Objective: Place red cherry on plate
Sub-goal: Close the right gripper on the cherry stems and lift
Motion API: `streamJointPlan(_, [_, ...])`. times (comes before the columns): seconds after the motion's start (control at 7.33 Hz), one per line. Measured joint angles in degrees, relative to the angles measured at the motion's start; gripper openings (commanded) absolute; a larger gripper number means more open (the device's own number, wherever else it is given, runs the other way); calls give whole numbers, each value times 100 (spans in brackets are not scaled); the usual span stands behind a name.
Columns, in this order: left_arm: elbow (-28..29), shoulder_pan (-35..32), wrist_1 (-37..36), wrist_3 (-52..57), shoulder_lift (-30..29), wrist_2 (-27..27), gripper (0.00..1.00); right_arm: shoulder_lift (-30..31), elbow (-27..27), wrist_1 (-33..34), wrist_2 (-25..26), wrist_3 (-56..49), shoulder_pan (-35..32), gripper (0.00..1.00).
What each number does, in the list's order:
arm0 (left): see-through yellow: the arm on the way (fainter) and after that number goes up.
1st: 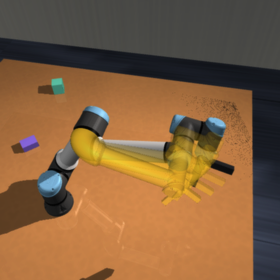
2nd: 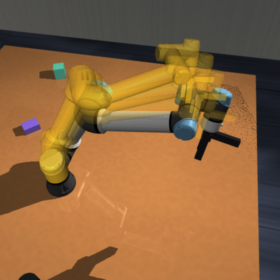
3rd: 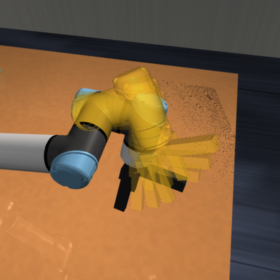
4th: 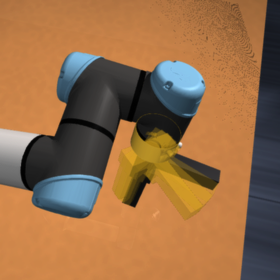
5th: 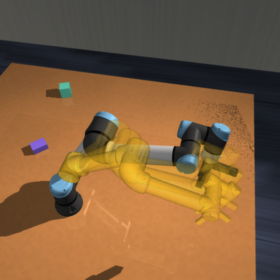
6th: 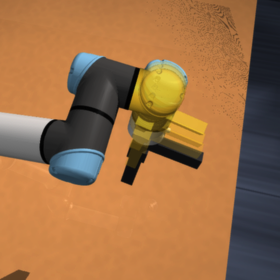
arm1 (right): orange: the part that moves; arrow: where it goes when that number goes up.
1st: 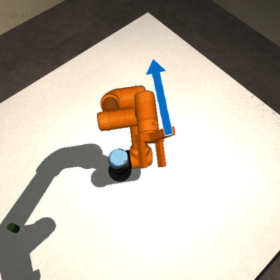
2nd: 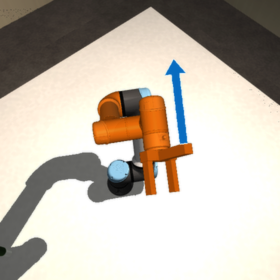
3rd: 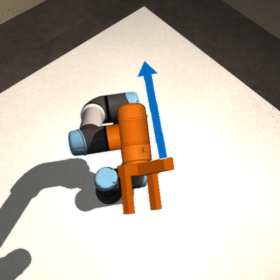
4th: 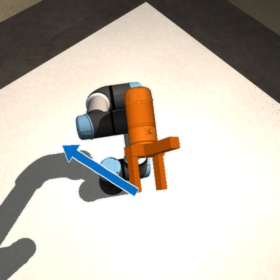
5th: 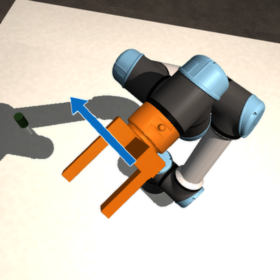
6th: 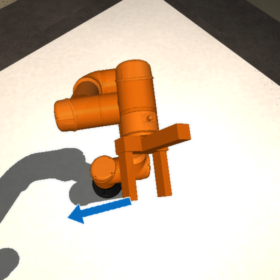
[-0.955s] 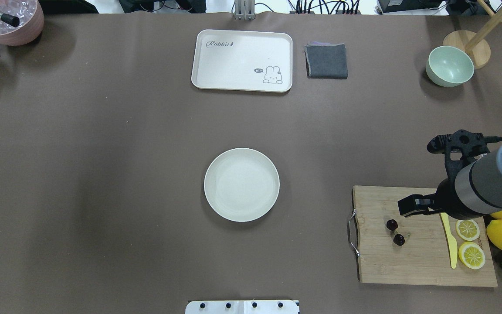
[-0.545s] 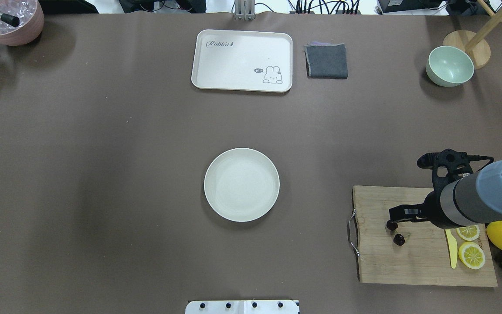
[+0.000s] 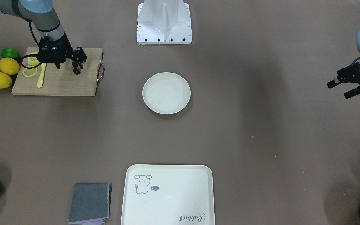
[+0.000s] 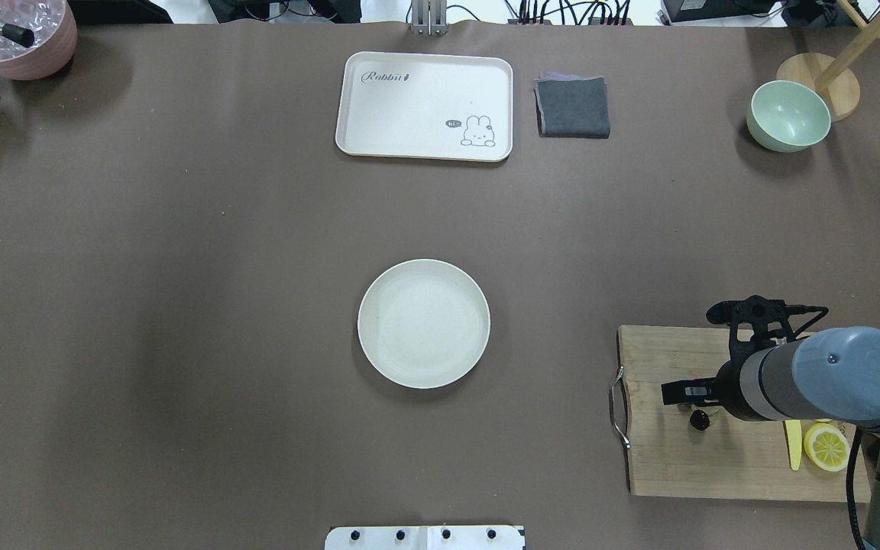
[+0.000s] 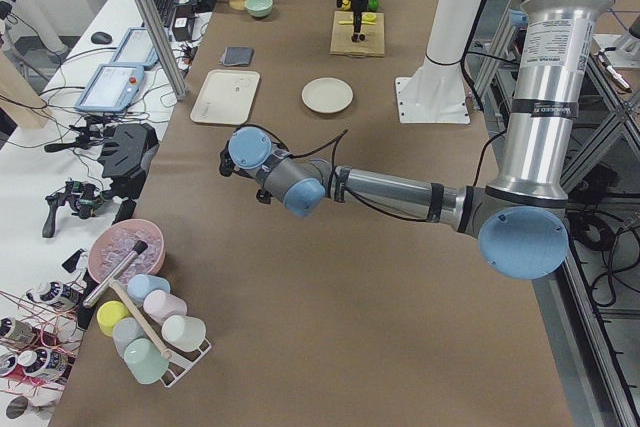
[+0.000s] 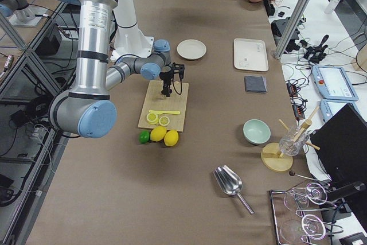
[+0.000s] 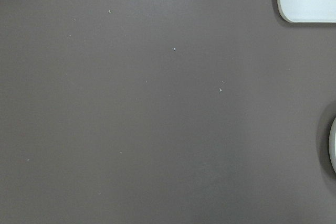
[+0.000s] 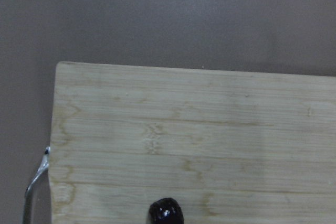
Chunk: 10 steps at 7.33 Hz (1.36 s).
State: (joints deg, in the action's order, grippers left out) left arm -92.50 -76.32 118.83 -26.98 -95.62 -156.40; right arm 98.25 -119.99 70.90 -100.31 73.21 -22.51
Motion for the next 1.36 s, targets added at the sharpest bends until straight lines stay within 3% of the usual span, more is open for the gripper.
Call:
streamJointPlan(0.41, [-3,-1,0,0,0,19,98,41,60,-166,266,323,309,71])
streamJointPlan(0.55, [-7,1,0,0,0,21,98,44,56,-171,340,422,388,57])
streamJointPlan(0.68, [-11,2,0,0,0,22,98,45,40,-175,425,529,482,33])
streamJointPlan(0.82, [-12,1,0,0,1,22,98,59,1,-179,504,623,569,3])
streamJointPlan(1.36, [-22,2,0,0,9,22,98,265,-296,-180,693,711,720,0])
